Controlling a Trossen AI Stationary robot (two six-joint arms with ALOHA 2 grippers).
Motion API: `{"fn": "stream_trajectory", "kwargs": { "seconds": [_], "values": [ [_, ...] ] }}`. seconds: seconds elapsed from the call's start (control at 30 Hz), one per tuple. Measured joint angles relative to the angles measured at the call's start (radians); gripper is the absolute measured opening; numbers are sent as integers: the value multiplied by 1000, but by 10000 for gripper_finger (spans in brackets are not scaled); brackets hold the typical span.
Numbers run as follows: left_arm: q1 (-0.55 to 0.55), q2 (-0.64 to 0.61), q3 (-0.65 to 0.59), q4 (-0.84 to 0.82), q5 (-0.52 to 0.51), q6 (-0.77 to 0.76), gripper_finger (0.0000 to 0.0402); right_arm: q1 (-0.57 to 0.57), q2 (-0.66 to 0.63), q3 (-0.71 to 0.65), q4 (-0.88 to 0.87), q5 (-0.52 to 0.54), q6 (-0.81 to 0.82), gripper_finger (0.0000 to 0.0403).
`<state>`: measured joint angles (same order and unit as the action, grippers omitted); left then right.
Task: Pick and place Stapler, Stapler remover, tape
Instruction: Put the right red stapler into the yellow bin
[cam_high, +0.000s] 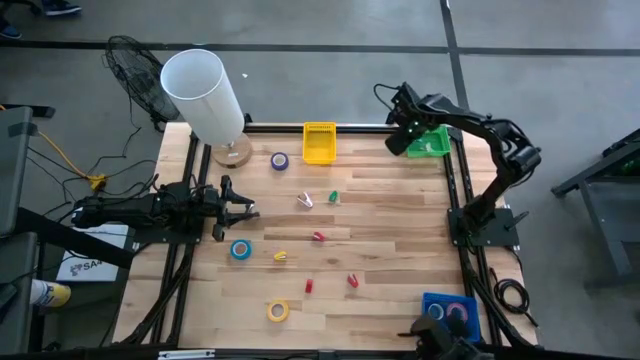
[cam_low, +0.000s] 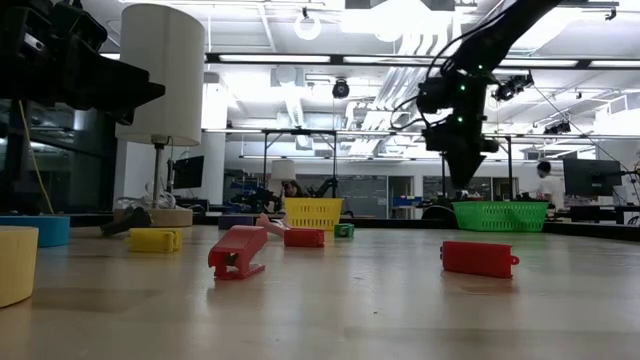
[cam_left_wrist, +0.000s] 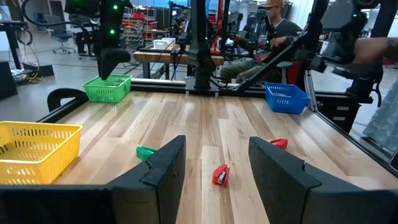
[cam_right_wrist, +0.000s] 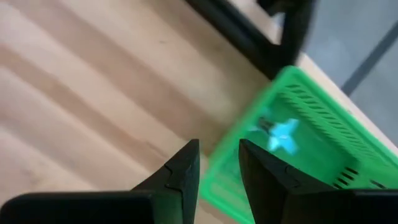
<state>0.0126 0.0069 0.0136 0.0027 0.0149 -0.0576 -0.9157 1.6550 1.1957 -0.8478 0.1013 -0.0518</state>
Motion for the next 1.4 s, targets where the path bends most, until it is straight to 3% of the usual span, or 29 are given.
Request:
{"fn": "stream_trajectory", "kwargs": {
  "seconds": [0.27, 0.5, 0.9, 1.2, 1.4],
  "values": [
    [0, 0, 0, 0, 0, 0, 175, 126, -16, 0, -14, -98, 56, 103],
    [0, 0, 0, 0, 0, 0, 175, 305, -59, 0, -20, -134, 157, 103],
    [0, 0, 0, 0, 0, 0, 175, 689, -57, -4, -67, 123, 341, 103],
    [0, 0, 0, 0, 0, 0, 175, 970, -73, -239, 161, 169, 607, 103],
    [0, 0, 0, 0, 0, 0, 175, 1191, -73, -310, 293, 284, 823, 103]
  ]
}}
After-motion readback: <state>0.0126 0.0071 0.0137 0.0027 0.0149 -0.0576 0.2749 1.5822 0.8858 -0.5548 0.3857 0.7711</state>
